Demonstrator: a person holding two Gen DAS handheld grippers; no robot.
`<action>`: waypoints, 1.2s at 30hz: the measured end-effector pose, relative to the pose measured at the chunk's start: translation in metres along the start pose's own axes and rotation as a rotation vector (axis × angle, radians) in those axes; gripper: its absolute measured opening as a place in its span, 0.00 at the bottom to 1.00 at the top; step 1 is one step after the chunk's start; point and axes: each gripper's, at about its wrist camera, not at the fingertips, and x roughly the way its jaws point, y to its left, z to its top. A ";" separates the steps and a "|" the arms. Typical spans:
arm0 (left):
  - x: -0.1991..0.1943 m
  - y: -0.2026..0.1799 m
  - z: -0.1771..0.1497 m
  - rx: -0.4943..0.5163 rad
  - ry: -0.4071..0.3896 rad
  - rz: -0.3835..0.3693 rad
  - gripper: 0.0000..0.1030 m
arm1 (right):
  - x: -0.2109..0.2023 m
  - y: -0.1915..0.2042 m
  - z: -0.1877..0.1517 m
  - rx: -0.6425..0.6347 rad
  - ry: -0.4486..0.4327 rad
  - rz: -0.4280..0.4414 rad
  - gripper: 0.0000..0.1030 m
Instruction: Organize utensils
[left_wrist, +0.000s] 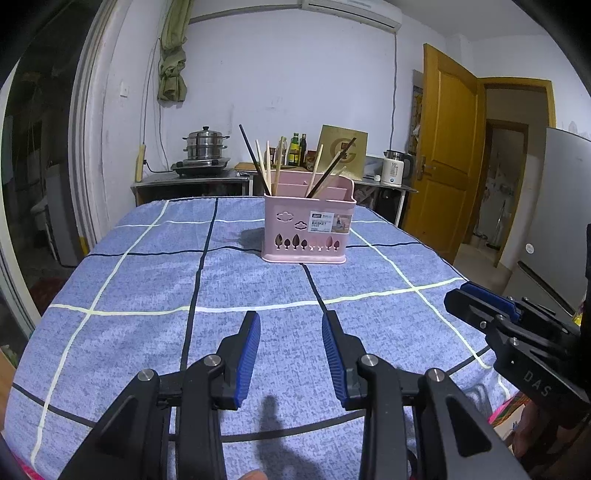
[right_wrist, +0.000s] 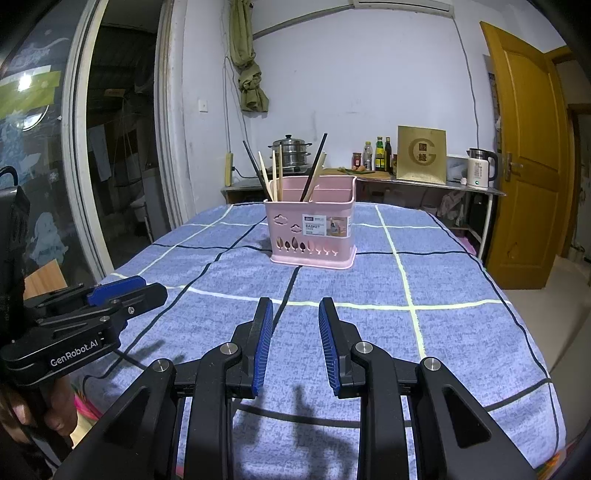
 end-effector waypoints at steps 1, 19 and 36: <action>0.000 0.000 0.000 0.001 0.001 0.000 0.33 | 0.001 0.000 -0.001 0.001 0.001 0.001 0.26; 0.003 -0.002 -0.003 0.014 0.013 0.005 0.33 | 0.003 -0.002 -0.003 0.005 0.005 0.006 0.26; 0.001 -0.005 -0.004 0.030 0.015 0.015 0.33 | 0.004 -0.004 -0.004 0.002 0.008 0.009 0.26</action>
